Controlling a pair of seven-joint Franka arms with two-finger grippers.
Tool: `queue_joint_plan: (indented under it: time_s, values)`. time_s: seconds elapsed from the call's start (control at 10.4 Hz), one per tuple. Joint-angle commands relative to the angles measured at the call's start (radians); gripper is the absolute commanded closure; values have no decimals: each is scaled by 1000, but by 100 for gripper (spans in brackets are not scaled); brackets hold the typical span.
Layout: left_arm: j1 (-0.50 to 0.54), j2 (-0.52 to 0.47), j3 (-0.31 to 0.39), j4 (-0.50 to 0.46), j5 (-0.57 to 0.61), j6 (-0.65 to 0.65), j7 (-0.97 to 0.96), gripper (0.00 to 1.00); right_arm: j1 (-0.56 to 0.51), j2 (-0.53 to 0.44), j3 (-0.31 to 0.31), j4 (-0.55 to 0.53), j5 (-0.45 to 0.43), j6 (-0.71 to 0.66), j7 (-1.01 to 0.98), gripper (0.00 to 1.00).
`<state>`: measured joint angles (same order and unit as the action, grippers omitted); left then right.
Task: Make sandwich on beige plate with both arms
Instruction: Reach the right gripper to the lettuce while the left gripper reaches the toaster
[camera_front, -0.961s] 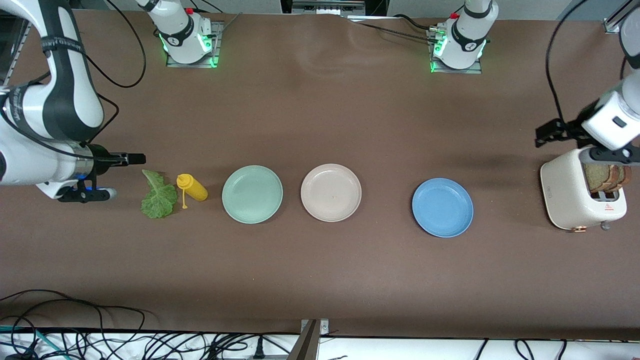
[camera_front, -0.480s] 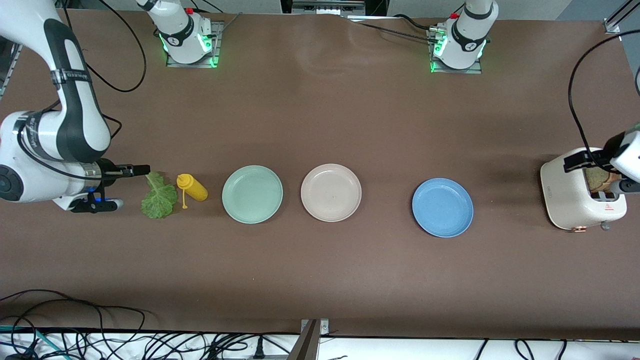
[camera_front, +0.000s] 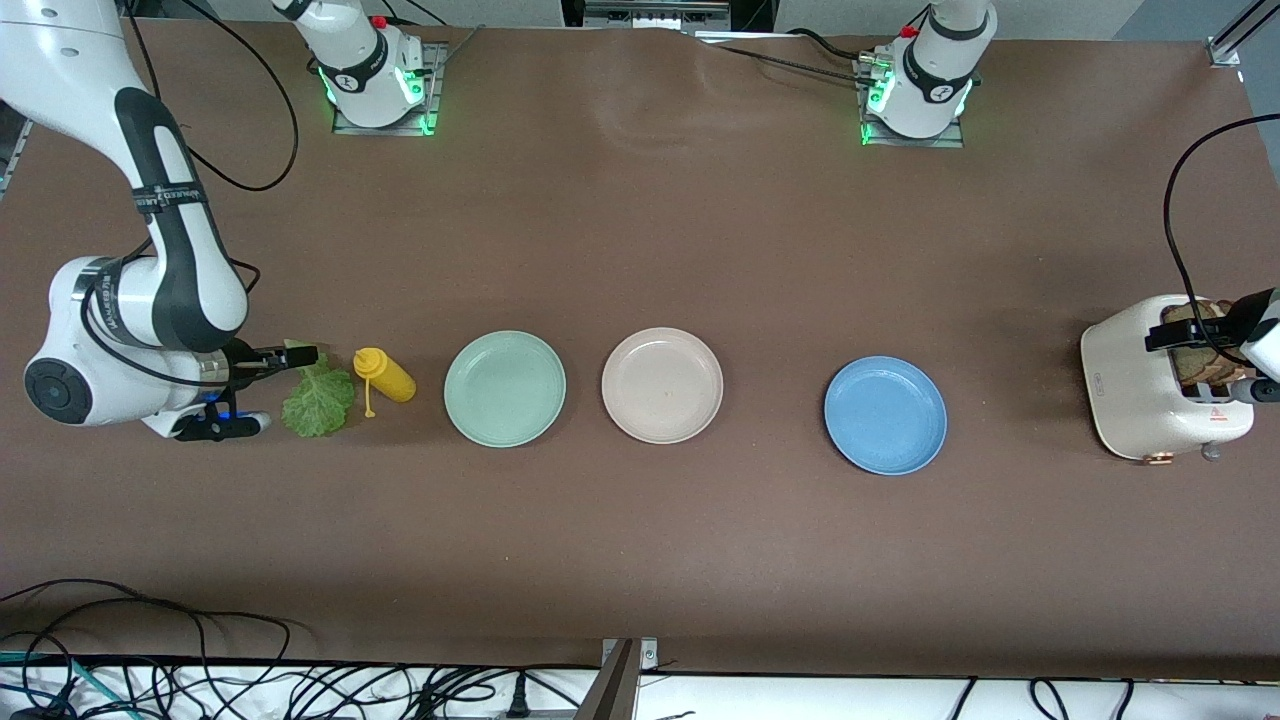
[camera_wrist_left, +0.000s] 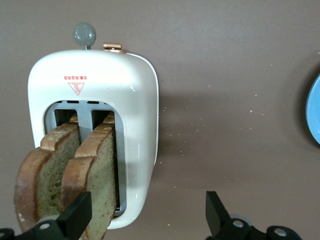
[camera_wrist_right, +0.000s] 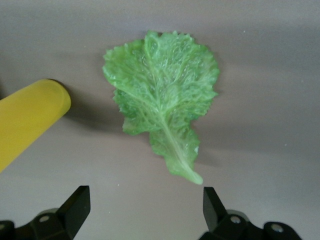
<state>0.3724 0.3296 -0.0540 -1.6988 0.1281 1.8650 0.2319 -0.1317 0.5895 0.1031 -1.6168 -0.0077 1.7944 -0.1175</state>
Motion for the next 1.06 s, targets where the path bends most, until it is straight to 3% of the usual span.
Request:
queue_joint_plan:
  time_s: [0.0,0.77,0.86,0.96]
  values:
    - [23,6,-12,25,27,-7,36,0,-9,33,9,6,-28,48,-34,0]
    - [77,34,-14,25,50,3,50,2,-3,130,10,9,-31,180,-68,0]
    - [76,40,-14,25,42,3,43,7,-3,136,10,11,-31,184,-80,0]
    - [75,45,-14,25,39,3,34,19,-3,138,10,11,-31,187,-80,0]
